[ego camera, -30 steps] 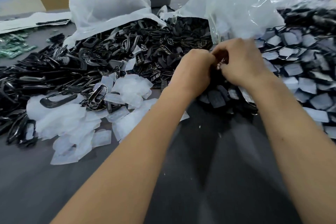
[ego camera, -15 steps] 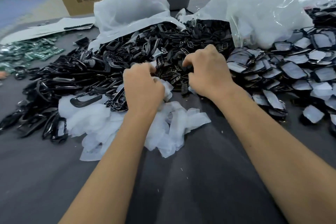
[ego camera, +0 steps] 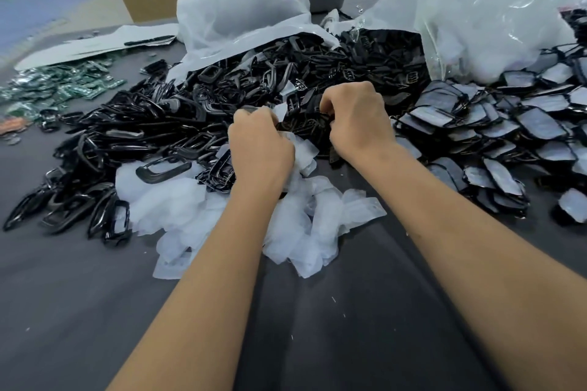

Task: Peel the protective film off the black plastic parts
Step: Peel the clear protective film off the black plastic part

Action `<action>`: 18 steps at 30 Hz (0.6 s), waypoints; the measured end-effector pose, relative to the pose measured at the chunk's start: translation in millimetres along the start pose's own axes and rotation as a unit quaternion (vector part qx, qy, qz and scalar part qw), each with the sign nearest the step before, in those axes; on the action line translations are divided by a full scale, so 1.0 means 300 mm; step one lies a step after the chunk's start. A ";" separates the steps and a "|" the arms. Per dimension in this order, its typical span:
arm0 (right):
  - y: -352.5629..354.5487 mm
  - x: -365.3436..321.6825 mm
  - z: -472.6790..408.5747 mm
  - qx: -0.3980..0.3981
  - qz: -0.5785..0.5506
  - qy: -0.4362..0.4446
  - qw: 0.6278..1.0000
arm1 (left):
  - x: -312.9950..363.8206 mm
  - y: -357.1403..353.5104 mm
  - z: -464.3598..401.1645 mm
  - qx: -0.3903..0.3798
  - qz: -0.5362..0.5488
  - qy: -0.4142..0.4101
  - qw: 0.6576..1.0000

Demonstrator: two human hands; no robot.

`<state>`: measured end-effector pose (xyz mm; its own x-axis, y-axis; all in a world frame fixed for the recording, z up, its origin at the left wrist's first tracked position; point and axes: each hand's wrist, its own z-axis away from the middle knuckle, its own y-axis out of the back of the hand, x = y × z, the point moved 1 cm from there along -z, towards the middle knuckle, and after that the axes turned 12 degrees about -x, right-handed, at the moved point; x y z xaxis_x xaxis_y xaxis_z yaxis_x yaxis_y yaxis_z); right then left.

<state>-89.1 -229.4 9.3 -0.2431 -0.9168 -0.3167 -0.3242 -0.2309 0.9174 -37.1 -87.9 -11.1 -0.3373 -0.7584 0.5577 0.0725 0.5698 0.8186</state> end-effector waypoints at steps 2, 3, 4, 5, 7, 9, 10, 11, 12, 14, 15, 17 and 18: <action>-0.001 0.006 -0.001 0.014 -0.026 0.019 0.999 | -0.016 0.016 -0.022 -0.002 0.026 0.020 0.999; -0.004 0.008 -0.002 0.019 -0.039 0.023 0.999 | -0.022 0.027 -0.028 -0.001 0.042 0.027 0.999; -0.006 0.011 -0.005 0.025 -0.052 0.022 0.998 | -0.029 0.037 -0.032 -0.001 0.057 0.031 0.998; -0.007 0.016 -0.006 0.033 -0.067 0.015 0.997 | -0.037 0.045 -0.032 -0.003 0.076 0.035 0.996; -0.010 0.018 -0.006 0.050 -0.095 0.002 0.994 | -0.058 0.066 -0.026 0.002 0.120 0.038 0.992; -0.011 0.004 -0.001 0.070 -0.112 0.007 0.991 | -0.081 0.091 -0.019 0.027 0.158 0.033 0.986; -0.011 -0.005 0.003 0.081 -0.120 0.015 0.989 | -0.089 0.103 -0.015 0.040 0.176 0.029 0.983; -0.013 -0.017 0.006 0.092 -0.127 0.024 0.987 | -0.096 0.117 -0.010 0.051 0.184 0.022 0.981; -0.014 -0.027 0.008 0.099 -0.133 0.031 0.986 | -0.100 0.130 -0.005 0.058 0.178 0.011 0.982; -0.021 -0.047 0.008 0.088 -0.140 0.039 0.985 | -0.112 0.154 0.010 0.068 0.129 -0.010 0.989; -0.025 -0.055 0.006 0.075 -0.142 0.039 0.986 | -0.122 0.163 0.020 0.074 0.092 -0.010 0.993; -0.038 -0.076 0.002 0.051 -0.140 0.029 0.988 | -0.154 0.184 0.039 0.076 0.001 0.015 0.997; -0.044 -0.083 0.000 0.043 -0.139 0.022 0.989 | -0.169 0.189 0.050 0.059 -0.045 0.032 0.997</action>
<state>-78.9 -203.5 5.0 -0.0944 -0.8357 -0.5410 -0.4492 -0.4492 0.7723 -30.0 -12.4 5.0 -0.2757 -0.8247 0.4937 -0.0671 0.5289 0.8460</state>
